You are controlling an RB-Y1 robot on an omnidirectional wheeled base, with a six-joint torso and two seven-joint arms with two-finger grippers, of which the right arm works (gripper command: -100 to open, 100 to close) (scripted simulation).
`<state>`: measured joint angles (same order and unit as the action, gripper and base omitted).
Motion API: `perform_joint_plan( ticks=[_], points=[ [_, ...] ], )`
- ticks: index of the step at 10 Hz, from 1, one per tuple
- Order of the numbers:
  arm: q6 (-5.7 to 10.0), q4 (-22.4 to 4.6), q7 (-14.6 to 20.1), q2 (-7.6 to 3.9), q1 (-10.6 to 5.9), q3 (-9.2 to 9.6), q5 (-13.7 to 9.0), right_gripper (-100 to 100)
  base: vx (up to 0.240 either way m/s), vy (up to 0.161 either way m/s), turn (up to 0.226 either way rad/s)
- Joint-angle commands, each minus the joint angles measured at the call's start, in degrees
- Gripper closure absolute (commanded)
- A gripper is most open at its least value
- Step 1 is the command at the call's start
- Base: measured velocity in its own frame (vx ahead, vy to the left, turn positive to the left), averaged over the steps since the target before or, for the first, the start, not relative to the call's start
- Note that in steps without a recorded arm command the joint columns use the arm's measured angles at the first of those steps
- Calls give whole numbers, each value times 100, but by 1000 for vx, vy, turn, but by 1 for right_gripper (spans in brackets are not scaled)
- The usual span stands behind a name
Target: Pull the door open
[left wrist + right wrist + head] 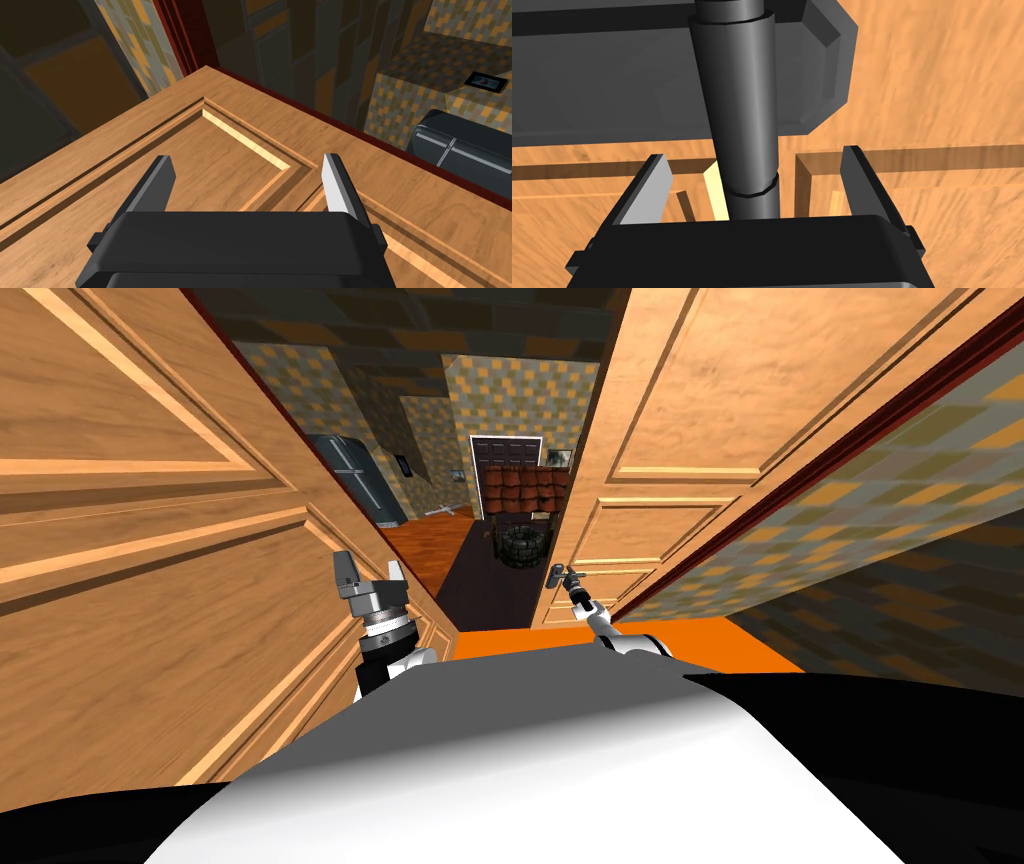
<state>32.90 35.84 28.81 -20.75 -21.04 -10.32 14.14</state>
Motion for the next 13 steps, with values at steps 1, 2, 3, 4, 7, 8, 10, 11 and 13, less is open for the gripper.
perform_joint_plan(
  ticks=[1,2,3,4,7,8,10,11,13],
  points=[
    [-15,2,-10,9,-5,3,3,100,-12,0,-8],
    [-15,2,-10,9,-5,3,3,100,-23,-3,-1],
    [-15,2,-10,9,-5,3,3,100,-22,-2,7],
    [-15,2,-10,9,-5,3,3,100,-14,-1,1],
    [49,9,118,-38,2,103,64,100,-42,-15,22],
    [67,11,153,-51,5,129,80,100,-171,-78,84],
    [150,19,317,-112,17,254,156,100,-185,-93,84],
    [196,24,407,-145,24,322,198,100,-218,-112,94],
    [285,33,583,-210,38,456,280,100,-223,-114,87]
  ],
)
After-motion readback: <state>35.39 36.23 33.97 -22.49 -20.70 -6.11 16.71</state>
